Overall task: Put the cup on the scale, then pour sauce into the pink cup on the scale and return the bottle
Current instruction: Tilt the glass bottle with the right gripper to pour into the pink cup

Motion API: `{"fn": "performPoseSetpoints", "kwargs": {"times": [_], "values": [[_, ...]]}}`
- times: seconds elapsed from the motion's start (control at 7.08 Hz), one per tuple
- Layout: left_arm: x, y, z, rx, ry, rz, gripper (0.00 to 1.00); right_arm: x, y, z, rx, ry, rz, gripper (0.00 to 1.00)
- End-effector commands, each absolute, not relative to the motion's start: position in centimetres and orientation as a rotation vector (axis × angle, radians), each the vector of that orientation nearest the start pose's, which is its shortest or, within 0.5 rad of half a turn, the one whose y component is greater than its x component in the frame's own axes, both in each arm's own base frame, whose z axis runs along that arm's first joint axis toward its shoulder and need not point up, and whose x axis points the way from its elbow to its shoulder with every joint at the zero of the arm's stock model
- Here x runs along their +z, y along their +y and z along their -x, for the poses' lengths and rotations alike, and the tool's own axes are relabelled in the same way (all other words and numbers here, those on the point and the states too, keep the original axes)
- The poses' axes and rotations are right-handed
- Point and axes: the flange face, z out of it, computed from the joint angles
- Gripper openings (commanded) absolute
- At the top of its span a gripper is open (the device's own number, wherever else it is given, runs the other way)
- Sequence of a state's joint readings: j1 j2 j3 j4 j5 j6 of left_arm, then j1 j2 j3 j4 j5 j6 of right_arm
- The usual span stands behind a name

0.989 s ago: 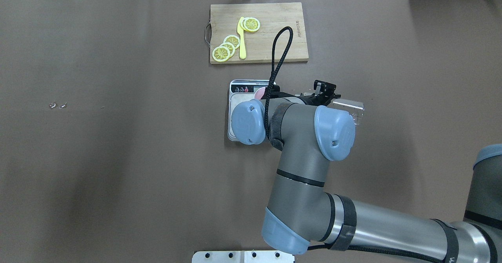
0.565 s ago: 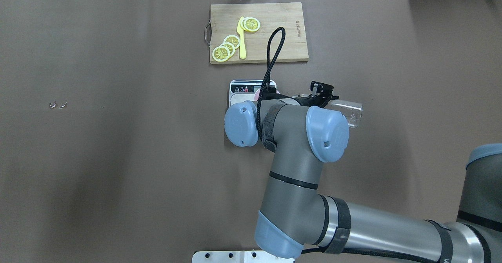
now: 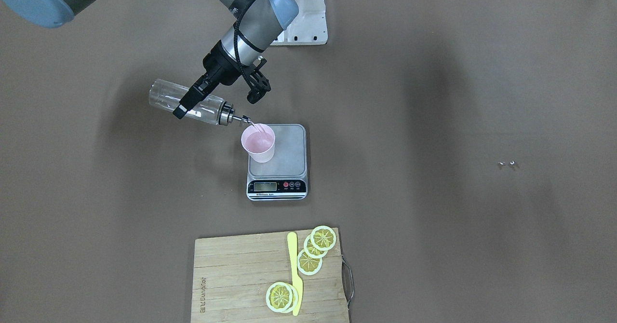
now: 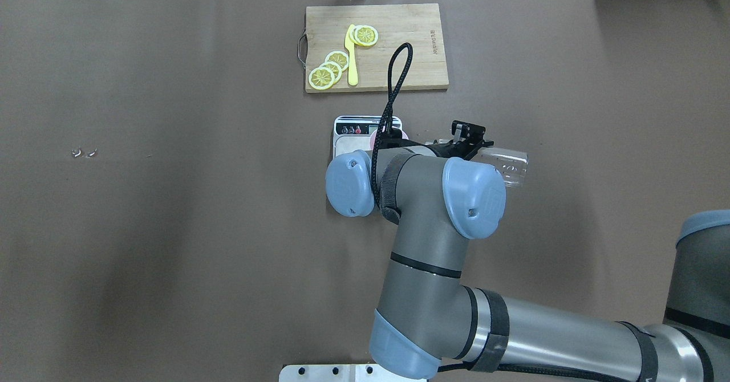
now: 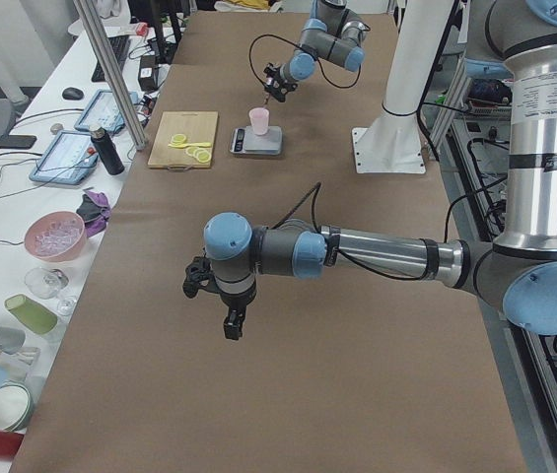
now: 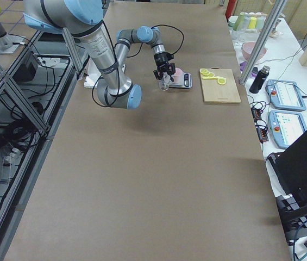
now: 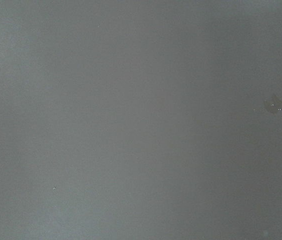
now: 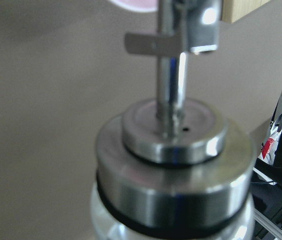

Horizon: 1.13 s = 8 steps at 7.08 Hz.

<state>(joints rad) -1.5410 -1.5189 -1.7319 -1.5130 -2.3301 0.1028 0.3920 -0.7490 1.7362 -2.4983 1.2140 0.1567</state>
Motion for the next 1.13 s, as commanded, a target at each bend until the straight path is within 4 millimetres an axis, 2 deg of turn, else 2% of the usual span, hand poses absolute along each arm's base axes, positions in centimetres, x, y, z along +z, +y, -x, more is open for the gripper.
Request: {"fn": "performPoseSetpoints", "kwargs": {"times": [0.0,0.85,0.99], "values": [[61.13,-47.34,5.1,0.145,0.757,-0.078,0.99,21.43,-39.61,52.05,-0.997,0.262,-0.279,0.35],[60.9,-47.56,5.03,0.149,0.756,-0.083,0.99,21.92,-39.27,52.26,-0.985,0.272,-0.28,0.35],[60.89,-47.56,5.02,0.149,0.757,-0.083,0.99,21.36,-39.25,52.0,-0.969,0.256,-0.297,0.35]]}}
